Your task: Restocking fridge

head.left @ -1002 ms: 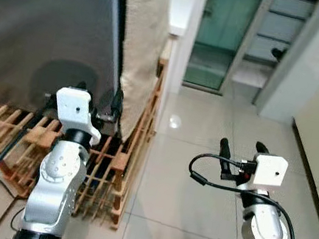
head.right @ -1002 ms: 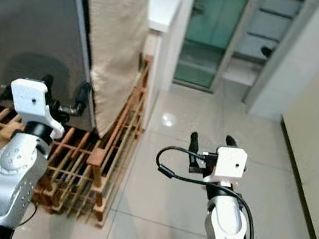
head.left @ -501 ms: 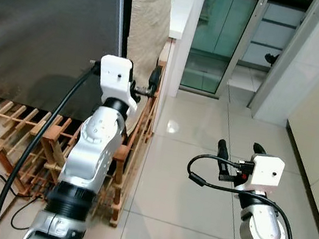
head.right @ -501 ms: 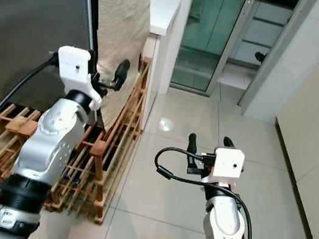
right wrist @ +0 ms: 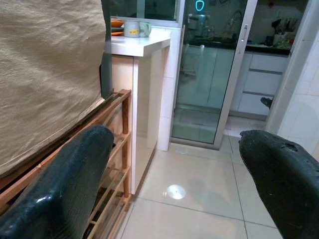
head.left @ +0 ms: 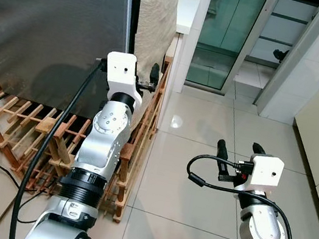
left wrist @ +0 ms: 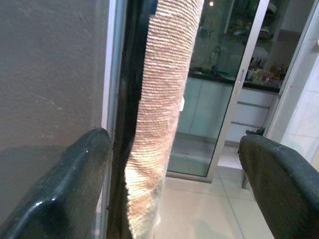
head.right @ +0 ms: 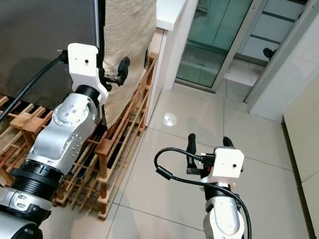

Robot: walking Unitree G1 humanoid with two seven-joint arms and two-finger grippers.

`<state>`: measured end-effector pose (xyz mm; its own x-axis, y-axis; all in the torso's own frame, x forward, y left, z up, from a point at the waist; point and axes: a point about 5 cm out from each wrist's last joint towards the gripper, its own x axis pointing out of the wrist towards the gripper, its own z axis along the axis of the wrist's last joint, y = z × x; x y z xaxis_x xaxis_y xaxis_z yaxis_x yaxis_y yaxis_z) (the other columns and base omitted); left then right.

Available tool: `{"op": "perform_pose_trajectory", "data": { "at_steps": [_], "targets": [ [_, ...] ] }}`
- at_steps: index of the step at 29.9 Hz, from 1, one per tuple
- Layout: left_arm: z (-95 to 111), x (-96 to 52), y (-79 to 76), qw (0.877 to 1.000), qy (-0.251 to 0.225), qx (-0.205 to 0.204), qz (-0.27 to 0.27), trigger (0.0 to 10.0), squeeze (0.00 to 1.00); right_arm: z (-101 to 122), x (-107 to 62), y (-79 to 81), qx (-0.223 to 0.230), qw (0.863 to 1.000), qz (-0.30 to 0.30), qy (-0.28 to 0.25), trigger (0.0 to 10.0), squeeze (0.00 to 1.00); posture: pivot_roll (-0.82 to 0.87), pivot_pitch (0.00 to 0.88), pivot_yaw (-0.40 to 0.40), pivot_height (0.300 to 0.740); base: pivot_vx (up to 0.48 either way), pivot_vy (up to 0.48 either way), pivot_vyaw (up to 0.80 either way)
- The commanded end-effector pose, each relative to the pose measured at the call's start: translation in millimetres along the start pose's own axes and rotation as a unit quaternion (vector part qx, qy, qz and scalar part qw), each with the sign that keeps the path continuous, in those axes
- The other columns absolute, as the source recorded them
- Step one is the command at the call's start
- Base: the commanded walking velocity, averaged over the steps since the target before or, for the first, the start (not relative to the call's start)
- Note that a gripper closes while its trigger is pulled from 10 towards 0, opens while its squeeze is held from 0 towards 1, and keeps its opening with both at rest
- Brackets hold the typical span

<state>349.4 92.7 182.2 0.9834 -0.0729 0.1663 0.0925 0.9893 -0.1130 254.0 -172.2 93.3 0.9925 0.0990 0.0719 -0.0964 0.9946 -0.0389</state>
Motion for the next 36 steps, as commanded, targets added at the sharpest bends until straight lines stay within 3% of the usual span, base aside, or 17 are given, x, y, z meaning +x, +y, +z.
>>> {"op": "perform_pose_trajectory", "data": {
  "at_steps": [1,3,7,16,22,26,30,36],
  "targets": [
    [7.2,4.5,-8.5,1.000,-0.013,-0.006,-0.018,10.0,0.00,4.1,-1.1,-1.1,-0.002,1.000,0.000,-0.007,10.0,0.00,-0.12,0.000,-0.002,0.740,0.000,0.000,0.00],
    [8.8,4.7,-11.8,0.999,-0.017,-0.028,-0.036,10.0,0.00,4.2,-1.6,-1.0,-0.002,1.000,-0.001,-0.007,10.0,0.00,-0.12,0.000,-0.003,0.740,0.000,0.000,0.00],
    [6.8,11.9,-12.4,1.000,-0.009,0.007,-0.028,10.0,0.00,4.0,-1.5,0.5,-0.001,1.000,0.003,-0.006,10.0,0.00,-0.11,0.000,-0.005,0.740,0.000,0.000,0.00],
    [3.9,21.1,-10.0,1.000,0.003,0.021,-0.003,10.0,0.00,4.6,-2.5,1.7,-0.001,1.000,0.002,-0.006,10.0,0.00,-0.13,0.000,0.000,0.740,0.000,0.000,0.00],
    [-0.8,24.6,4.2,0.999,0.011,0.023,0.045,10.0,0.00,4.8,-4.0,1.6,-0.002,1.000,0.001,-0.005,10.0,0.00,-0.13,0.000,0.003,0.740,0.000,0.000,0.00],
    [0.9,23.0,16.6,0.997,0.002,0.008,0.074,10.0,0.00,4.8,-5.4,0.8,-0.003,1.000,-0.001,-0.004,10.0,0.00,-0.14,0.000,0.008,0.740,0.000,0.000,0.00],
    [-3.2,15.8,26.0,0.997,0.012,0.025,0.076,10.0,0.00,4.6,-7.3,0.6,-0.004,1.000,-0.002,-0.002,10.0,0.00,-0.14,0.000,0.010,0.740,0.000,0.000,0.00],
    [-10.1,10.7,19.6,0.998,0.016,0.020,0.055,10.0,0.00,4.3,-6.7,2.4,-0.002,1.000,0.000,-0.002,10.0,0.00,-0.13,0.000,0.009,0.740,0.000,0.000,0.00]
  ]
}}
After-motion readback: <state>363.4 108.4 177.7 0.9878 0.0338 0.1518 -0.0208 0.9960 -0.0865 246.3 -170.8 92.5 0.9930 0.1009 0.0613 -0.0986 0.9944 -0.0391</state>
